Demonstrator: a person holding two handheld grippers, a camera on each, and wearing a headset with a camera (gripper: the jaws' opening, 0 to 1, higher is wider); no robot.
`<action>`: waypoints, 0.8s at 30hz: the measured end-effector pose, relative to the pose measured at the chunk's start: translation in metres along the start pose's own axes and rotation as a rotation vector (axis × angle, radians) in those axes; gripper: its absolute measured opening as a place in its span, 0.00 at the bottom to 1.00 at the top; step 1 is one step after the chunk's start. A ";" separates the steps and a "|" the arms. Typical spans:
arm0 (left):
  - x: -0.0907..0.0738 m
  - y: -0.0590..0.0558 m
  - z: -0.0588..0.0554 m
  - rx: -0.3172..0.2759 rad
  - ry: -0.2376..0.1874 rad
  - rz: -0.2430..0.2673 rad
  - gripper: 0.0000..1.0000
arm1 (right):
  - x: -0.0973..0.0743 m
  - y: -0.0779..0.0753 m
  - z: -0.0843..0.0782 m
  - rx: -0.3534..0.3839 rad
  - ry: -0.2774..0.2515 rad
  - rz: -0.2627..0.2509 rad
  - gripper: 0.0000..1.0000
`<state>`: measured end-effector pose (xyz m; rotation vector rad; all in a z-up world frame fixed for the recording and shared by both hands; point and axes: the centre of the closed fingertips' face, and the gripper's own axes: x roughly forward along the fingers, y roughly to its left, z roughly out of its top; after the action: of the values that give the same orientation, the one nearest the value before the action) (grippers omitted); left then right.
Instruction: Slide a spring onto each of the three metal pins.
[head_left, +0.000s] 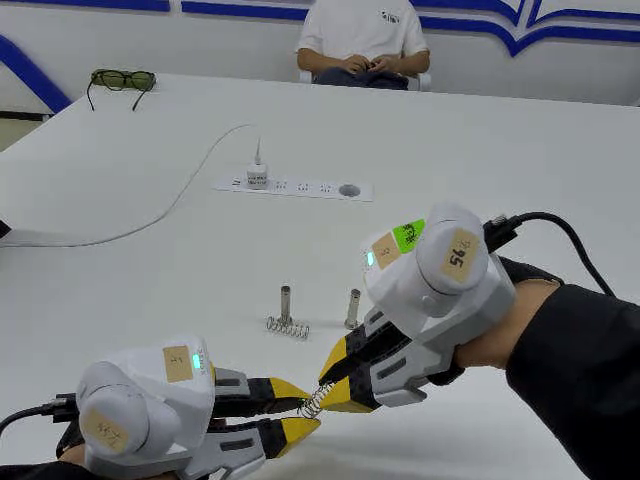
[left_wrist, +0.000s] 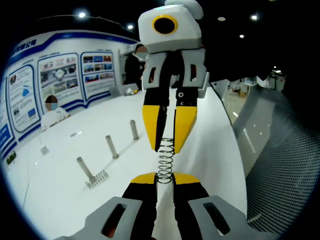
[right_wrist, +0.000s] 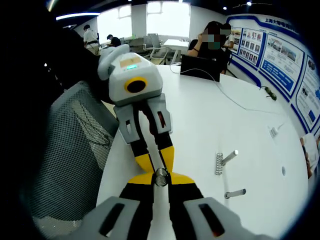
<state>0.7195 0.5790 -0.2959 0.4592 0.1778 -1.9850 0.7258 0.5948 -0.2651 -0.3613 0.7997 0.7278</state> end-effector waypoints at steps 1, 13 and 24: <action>0.000 0.000 0.000 0.000 -0.001 -0.001 0.11 | 0.000 0.000 0.002 -0.002 -0.004 0.000 0.12; 0.003 -0.001 0.003 -0.012 -0.017 -0.001 0.11 | 0.003 -0.001 0.010 -0.013 -0.022 -0.008 0.12; 0.003 0.002 0.004 -0.031 -0.031 0.007 0.10 | 0.005 0.000 0.007 0.006 -0.013 -0.009 0.17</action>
<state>0.7190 0.5744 -0.2931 0.4082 0.1864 -1.9783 0.7316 0.6005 -0.2645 -0.3543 0.7873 0.7184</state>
